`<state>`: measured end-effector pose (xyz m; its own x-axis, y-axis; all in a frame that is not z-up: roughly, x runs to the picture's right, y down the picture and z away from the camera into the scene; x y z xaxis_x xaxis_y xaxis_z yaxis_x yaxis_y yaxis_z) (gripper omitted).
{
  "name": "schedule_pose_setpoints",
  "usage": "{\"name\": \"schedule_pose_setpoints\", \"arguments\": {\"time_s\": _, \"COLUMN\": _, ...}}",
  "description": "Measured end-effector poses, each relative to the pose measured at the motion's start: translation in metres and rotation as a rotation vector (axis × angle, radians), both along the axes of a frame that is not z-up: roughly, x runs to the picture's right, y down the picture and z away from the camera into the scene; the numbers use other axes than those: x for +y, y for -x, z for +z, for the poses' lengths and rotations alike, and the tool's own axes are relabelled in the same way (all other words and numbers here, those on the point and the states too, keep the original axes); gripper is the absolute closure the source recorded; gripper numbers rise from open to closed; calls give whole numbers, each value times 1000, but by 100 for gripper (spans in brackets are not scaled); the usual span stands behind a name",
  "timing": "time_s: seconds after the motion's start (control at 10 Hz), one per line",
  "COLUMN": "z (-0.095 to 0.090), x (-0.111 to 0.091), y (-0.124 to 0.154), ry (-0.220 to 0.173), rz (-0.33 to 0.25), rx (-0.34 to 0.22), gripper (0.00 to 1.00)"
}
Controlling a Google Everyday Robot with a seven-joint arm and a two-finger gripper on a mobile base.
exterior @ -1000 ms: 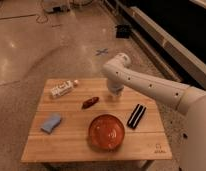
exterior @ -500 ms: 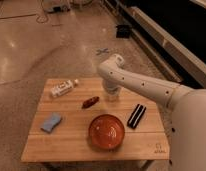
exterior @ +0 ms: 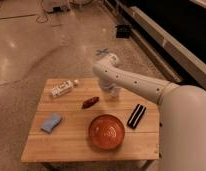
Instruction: Drag the pepper across the table
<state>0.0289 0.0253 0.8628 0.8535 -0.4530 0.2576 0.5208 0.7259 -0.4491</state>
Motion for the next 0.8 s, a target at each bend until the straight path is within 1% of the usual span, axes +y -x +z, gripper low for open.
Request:
{"name": "schedule_pose_setpoints", "arguments": {"time_s": 0.2, "z": 12, "x": -11, "y": 5, "ry": 4, "rz": -14, "rx": -7, "gripper": 59}}
{"name": "schedule_pose_setpoints", "arguments": {"time_s": 0.3, "z": 16, "x": -12, "y": 17, "ry": 5, "rz": -18, "rx": -10, "gripper": 59}}
{"name": "schedule_pose_setpoints", "arguments": {"time_s": 0.4, "z": 15, "x": -8, "y": 24, "ry": 9, "rz": -24, "rx": -16, "gripper": 59}}
{"name": "schedule_pose_setpoints", "arguments": {"time_s": 0.5, "z": 16, "x": 1, "y": 23, "ry": 15, "rz": -36, "rx": -20, "gripper": 59}}
{"name": "schedule_pose_setpoints", "arguments": {"time_s": 0.6, "z": 17, "x": 5, "y": 18, "ry": 18, "rz": -38, "rx": -23, "gripper": 59}}
{"name": "schedule_pose_setpoints", "arguments": {"time_s": 0.7, "z": 18, "x": 3, "y": 19, "ry": 16, "rz": -42, "rx": -27, "gripper": 59}}
{"name": "schedule_pose_setpoints", "arguments": {"time_s": 0.8, "z": 21, "x": -6, "y": 20, "ry": 14, "rz": -51, "rx": -29, "gripper": 59}}
